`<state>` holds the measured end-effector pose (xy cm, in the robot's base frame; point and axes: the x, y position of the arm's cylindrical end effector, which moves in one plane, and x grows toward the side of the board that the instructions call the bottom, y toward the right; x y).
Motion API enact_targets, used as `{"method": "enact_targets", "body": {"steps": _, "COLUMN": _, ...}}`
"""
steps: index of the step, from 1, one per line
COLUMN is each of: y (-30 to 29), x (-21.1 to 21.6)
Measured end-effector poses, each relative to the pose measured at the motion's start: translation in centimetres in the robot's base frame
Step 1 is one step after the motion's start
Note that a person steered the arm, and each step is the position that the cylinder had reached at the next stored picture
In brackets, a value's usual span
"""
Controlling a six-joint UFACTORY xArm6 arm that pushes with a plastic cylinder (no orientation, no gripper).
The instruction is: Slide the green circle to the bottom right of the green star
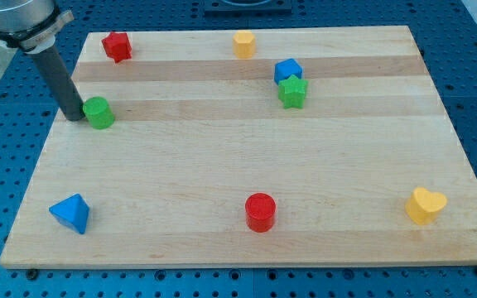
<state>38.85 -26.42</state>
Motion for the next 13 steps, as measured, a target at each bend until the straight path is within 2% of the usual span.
{"method": "enact_targets", "body": {"steps": 2, "y": 5.6, "x": 0.7}}
{"method": "enact_targets", "body": {"steps": 5, "y": 11.6, "x": 4.6}}
{"method": "enact_targets", "body": {"steps": 7, "y": 15.7, "x": 3.9}}
{"method": "enact_targets", "body": {"steps": 10, "y": 17.1, "x": 1.3}}
{"method": "enact_targets", "body": {"steps": 13, "y": 24.8, "x": 1.3}}
